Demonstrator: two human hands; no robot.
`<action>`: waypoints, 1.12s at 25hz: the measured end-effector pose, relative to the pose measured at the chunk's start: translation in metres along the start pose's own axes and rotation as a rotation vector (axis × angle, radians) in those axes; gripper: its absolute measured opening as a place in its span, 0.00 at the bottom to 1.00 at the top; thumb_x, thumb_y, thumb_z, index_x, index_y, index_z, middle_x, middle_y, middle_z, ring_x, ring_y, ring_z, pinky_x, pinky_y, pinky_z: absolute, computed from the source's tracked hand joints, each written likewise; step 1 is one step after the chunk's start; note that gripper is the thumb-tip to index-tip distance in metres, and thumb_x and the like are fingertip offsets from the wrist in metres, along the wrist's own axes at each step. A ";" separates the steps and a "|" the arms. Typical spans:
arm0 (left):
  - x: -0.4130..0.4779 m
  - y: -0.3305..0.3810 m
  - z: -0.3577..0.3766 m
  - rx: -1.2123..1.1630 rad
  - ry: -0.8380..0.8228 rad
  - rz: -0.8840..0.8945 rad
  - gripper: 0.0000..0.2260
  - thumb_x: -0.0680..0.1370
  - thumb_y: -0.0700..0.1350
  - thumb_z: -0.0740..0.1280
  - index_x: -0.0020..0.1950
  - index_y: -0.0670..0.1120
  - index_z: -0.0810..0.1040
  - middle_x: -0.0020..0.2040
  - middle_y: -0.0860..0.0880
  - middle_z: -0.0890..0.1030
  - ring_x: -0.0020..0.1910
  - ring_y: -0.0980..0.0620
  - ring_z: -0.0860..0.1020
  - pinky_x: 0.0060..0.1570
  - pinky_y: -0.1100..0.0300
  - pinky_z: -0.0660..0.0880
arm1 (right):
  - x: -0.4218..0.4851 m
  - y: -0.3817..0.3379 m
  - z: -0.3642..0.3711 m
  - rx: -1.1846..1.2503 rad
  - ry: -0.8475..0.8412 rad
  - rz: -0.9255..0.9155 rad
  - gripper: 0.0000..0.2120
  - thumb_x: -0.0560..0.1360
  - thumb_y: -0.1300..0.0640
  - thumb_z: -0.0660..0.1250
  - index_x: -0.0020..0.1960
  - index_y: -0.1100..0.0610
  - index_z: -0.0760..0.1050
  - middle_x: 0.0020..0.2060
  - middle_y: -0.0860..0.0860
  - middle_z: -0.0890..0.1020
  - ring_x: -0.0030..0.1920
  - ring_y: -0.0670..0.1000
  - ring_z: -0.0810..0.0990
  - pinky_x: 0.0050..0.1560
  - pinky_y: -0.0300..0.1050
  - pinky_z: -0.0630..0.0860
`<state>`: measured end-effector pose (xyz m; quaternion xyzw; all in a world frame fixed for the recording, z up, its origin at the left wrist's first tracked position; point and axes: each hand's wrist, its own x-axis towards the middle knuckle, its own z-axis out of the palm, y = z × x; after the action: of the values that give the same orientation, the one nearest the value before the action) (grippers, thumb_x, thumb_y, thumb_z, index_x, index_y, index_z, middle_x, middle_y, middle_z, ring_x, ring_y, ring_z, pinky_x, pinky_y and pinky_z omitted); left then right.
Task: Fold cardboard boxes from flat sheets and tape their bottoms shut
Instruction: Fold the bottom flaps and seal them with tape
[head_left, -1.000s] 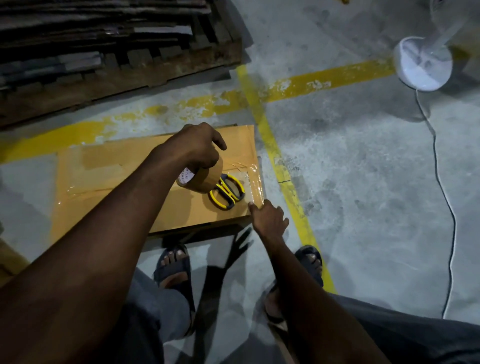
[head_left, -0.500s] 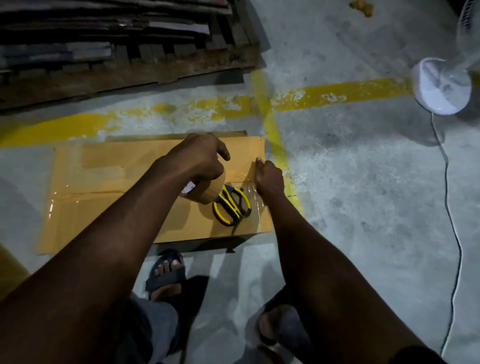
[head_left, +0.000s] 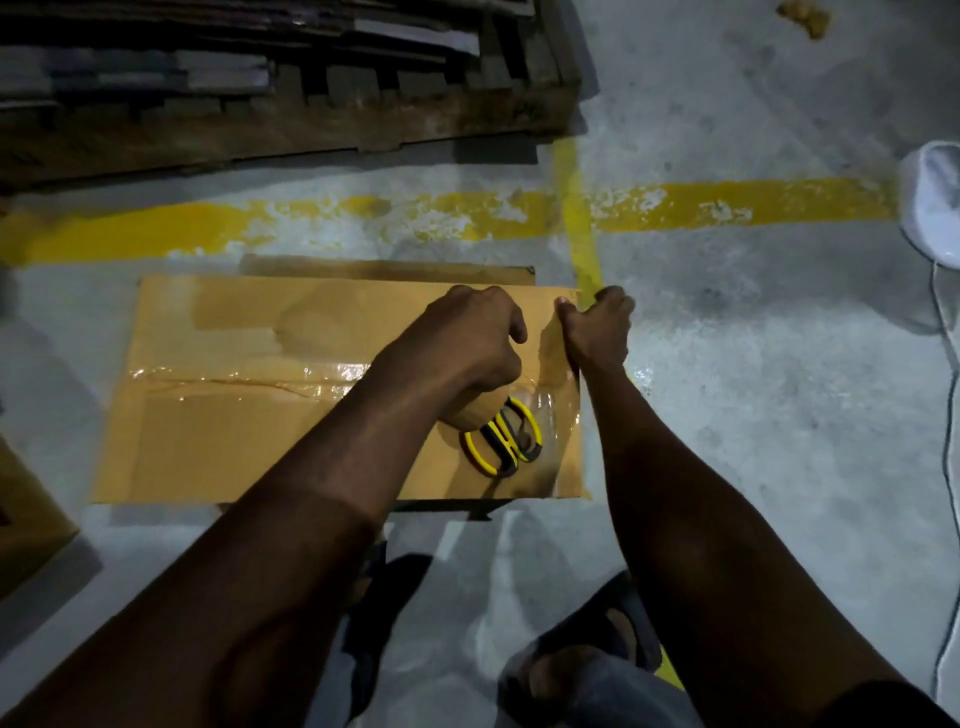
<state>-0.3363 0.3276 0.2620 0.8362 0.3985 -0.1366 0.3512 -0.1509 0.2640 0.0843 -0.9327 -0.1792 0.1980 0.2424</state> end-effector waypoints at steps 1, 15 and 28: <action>0.000 0.001 0.000 -0.003 0.009 0.002 0.22 0.70 0.39 0.66 0.62 0.56 0.78 0.66 0.44 0.73 0.63 0.44 0.73 0.50 0.60 0.70 | 0.008 0.001 -0.003 -0.037 -0.021 -0.077 0.31 0.74 0.42 0.69 0.70 0.56 0.65 0.69 0.56 0.68 0.68 0.63 0.68 0.61 0.62 0.70; -0.009 0.010 -0.006 0.024 -0.008 0.013 0.23 0.70 0.37 0.67 0.63 0.55 0.78 0.67 0.46 0.72 0.64 0.45 0.71 0.50 0.59 0.69 | -0.012 -0.007 0.013 -0.123 0.101 0.039 0.17 0.79 0.44 0.63 0.59 0.56 0.79 0.55 0.58 0.81 0.58 0.61 0.78 0.55 0.54 0.75; -0.046 0.031 -0.035 0.129 0.047 0.029 0.26 0.71 0.34 0.64 0.63 0.57 0.78 0.69 0.43 0.71 0.58 0.41 0.76 0.43 0.59 0.72 | -0.154 0.129 -0.046 -0.187 -0.436 -0.268 0.22 0.73 0.32 0.55 0.43 0.47 0.80 0.51 0.53 0.83 0.55 0.58 0.79 0.51 0.51 0.75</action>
<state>-0.3442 0.3121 0.3259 0.8656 0.3849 -0.1373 0.2892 -0.2311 0.0747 0.0971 -0.8543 -0.3667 0.3428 0.1349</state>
